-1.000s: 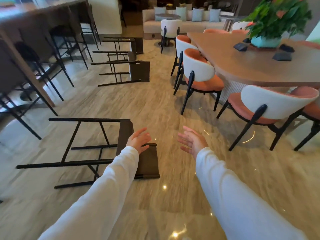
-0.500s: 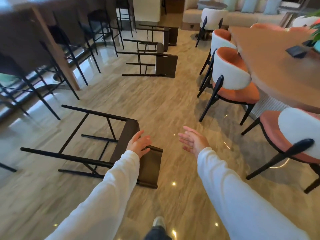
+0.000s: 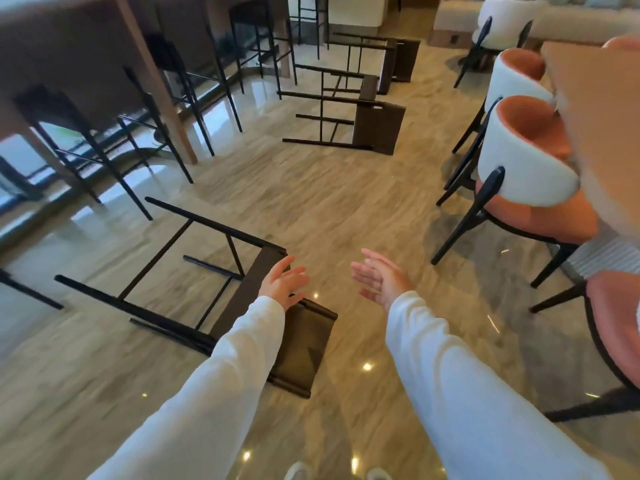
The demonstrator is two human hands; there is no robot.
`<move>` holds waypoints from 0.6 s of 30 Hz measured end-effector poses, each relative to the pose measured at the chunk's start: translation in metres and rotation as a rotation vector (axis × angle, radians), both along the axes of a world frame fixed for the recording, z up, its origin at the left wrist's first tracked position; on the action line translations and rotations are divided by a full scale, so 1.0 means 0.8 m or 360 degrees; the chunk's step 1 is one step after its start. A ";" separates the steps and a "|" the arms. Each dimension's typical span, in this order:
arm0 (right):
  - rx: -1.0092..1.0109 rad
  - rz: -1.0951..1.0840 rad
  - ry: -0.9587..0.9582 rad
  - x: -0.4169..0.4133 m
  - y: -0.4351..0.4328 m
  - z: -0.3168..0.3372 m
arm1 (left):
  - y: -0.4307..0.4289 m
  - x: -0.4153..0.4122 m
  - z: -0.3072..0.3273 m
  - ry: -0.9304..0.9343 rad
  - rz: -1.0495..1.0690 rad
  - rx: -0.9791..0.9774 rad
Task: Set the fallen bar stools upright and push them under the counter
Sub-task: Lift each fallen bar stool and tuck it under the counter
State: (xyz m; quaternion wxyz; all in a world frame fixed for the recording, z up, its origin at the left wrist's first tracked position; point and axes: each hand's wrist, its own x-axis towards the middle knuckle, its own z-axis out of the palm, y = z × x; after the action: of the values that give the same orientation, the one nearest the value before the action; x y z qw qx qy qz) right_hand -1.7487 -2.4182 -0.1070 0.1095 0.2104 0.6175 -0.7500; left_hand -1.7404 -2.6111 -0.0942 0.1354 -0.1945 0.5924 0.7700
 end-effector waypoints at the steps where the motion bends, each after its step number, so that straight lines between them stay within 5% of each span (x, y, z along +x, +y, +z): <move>1: 0.0008 0.0052 -0.0007 -0.010 0.009 -0.004 | 0.010 -0.003 -0.004 -0.0006 0.0057 -0.0004; 11: 0.0042 0.0421 -0.0093 -0.058 0.053 -0.094 | 0.063 -0.015 -0.110 -0.0280 0.0487 0.0017; 18: 0.0041 0.0519 -0.0205 -0.067 0.035 -0.267 | 0.043 -0.012 -0.292 -0.0442 0.0700 0.0013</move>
State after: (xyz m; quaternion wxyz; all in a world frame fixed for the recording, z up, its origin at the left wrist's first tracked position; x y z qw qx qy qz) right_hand -1.8023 -2.3901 -0.3209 0.2662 0.1564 0.6447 -0.6993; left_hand -1.7504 -2.5763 -0.3279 0.0456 -0.4220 0.5084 0.7492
